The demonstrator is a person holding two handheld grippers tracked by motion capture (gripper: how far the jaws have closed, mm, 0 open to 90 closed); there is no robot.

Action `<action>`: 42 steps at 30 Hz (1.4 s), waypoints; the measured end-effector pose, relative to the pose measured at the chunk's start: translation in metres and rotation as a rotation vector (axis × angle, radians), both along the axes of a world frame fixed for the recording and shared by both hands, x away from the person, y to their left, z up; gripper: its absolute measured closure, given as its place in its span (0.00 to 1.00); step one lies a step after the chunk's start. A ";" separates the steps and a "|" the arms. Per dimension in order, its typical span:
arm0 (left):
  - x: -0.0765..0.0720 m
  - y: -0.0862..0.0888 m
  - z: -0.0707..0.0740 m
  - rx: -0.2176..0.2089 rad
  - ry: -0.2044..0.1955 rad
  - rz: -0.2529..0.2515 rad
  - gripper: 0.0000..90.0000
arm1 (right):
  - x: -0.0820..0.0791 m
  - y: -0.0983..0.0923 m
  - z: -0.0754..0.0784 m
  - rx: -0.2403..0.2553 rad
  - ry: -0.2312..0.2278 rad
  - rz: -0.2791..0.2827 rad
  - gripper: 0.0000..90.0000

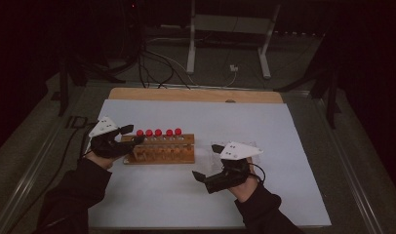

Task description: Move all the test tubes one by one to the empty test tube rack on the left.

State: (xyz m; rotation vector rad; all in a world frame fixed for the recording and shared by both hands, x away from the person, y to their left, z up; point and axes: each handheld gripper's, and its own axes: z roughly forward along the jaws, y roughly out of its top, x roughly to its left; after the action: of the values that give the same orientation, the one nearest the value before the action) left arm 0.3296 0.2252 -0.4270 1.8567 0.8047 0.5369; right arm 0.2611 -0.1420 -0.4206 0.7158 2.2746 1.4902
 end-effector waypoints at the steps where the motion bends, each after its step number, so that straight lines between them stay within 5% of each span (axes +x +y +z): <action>1: -0.002 -0.001 0.002 -0.007 0.001 -0.009 0.42 | 0.000 0.000 0.000 0.001 0.000 0.000 0.00; 8: -0.015 -0.012 0.014 -0.010 0.014 -0.059 0.18 | -0.001 -0.002 0.001 0.004 -0.003 -0.003 0.00; 12: -0.022 -0.019 0.019 -0.037 0.029 -0.148 0.01 | 0.000 -0.005 0.001 0.008 0.001 -0.009 0.00; 19: -0.039 -0.038 0.023 -0.054 0.030 -0.258 0.01 | -0.001 -0.014 -0.001 0.009 0.002 -0.022 0.00; 28: -0.057 -0.060 0.010 -0.048 0.036 -0.355 0.01 | -0.002 -0.026 -0.010 -0.010 0.008 -0.045 0.00; 42: -0.075 -0.064 -0.029 0.007 0.046 -0.369 0.01 | -0.005 -0.035 -0.027 -0.045 0.003 -0.050 0.00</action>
State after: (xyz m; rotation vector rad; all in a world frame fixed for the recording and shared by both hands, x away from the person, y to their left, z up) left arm 0.2544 0.1608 -0.4562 1.9697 0.4709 0.2635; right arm 0.2558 -0.1769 -0.4481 0.7561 2.2677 1.4113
